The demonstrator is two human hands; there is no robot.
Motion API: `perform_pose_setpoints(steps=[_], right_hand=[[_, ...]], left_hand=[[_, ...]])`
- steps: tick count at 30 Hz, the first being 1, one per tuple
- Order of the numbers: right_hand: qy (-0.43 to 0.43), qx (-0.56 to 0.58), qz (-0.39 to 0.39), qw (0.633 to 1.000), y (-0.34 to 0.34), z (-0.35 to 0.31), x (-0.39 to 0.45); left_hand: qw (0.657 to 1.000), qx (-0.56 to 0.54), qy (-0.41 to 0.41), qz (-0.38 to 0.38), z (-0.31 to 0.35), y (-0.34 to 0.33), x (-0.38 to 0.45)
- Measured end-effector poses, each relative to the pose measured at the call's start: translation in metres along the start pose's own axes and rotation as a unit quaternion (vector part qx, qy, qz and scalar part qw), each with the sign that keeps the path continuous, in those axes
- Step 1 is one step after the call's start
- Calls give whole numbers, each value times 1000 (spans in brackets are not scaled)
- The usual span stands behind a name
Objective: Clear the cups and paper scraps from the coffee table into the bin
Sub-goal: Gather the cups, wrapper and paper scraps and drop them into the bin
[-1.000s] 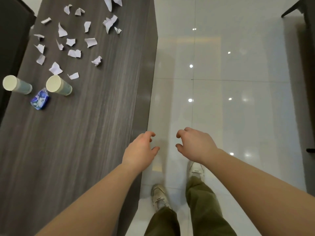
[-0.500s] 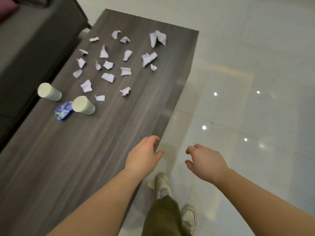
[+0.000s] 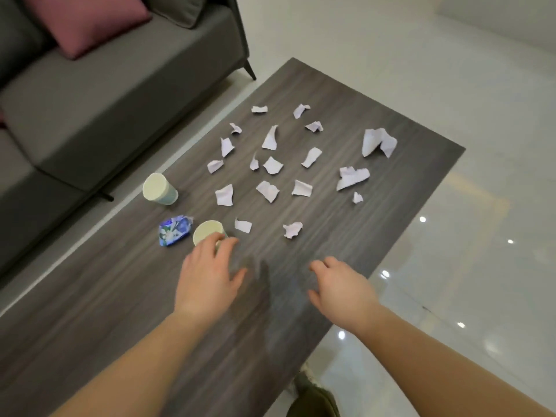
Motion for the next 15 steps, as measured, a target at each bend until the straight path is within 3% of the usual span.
perform_pose_setpoints(steps=[9, 15], right_hand=[[33, -35, -72, 996, -2, -15, 89], [38, -60, -115, 991, -4, -19, 134]], left_hand=[[998, -19, 12, -58, -35, -20, 53], [990, -16, 88, -113, -42, -36, 74]])
Point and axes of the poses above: each hand's wrist, its own x-axis towards the middle knuckle, its own y-axis out of the back of the hand, z = x × y, the point moved 6 cm from there along x, towards the middle knuckle, and after that the axes turned 9 degrees about x, right-handed, at the moved point
